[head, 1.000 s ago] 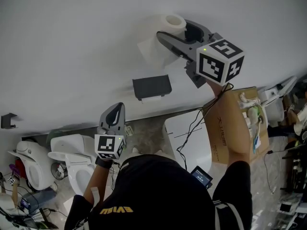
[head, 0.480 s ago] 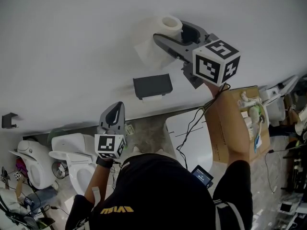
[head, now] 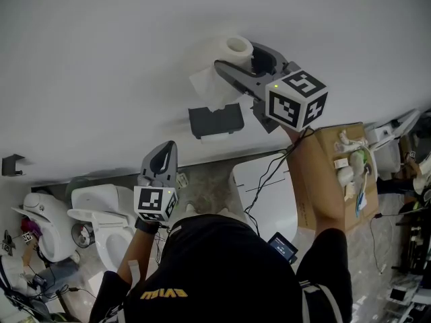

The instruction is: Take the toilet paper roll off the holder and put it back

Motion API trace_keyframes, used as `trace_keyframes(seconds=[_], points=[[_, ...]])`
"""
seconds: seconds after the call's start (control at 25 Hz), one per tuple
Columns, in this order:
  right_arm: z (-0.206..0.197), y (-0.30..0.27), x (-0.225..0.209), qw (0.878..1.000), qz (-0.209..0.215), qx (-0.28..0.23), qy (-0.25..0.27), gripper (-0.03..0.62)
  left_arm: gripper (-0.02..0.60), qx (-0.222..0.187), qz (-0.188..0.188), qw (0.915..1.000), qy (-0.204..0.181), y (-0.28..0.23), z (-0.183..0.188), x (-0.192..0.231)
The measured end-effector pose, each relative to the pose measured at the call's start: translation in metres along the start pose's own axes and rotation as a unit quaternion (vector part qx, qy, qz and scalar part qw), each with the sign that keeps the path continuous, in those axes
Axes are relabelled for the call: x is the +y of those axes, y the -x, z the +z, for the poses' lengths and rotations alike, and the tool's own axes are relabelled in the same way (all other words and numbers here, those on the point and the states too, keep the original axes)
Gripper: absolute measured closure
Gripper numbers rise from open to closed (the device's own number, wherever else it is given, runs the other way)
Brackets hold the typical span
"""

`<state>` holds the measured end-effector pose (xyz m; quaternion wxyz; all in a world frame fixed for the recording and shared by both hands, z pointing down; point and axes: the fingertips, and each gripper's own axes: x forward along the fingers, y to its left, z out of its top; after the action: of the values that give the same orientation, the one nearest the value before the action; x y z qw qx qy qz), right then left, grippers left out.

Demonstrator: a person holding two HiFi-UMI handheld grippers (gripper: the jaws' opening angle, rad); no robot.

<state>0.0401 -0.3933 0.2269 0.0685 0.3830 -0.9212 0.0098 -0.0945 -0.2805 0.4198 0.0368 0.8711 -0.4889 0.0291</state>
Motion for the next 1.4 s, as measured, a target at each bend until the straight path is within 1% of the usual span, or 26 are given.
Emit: trace_keyframes(seconds=[0.24,0.56,0.68,0.84,1.12,1.24,1.4], points=[[-0.028,-0.004,-0.001,1.0,-0.002,0.006,-0.016,0.296,0.571,0.005,-0.001,1.0,0.0,-0.002,-0.003,0.002],[-0.063,-0.006,0.0,1.0,-0.014,0.001,-0.019,0.296,0.571,0.011,-0.007,0.9999,0.0,-0.006,-0.006,-0.002],[-0.079,-0.009,0.003,1.0,-0.022,-0.001,-0.007,0.296,0.571,0.015,-0.006,0.9999,0.0,-0.005,-0.01,0.0],[-0.104,-0.013,0.004,0.999,-0.038,0.011,0.003,0.295,0.571,0.015,-0.008,0.9999,0.002,-0.007,-0.009,0.001],[-0.152,-0.017,0.007,0.997,-0.07,0.018,-0.004,0.295,0.571,0.019,-0.008,0.9998,0.001,-0.007,-0.012,0.001],[-0.166,-0.018,0.007,0.996,-0.082,0.018,0.004,0.296,0.571,0.019,-0.007,0.9998,0.001,-0.008,-0.012,0.001],[-0.181,-0.021,0.009,0.996,-0.09,0.017,-0.002,0.295,0.571,0.02,-0.007,0.9998,0.002,-0.008,-0.012,0.002]])
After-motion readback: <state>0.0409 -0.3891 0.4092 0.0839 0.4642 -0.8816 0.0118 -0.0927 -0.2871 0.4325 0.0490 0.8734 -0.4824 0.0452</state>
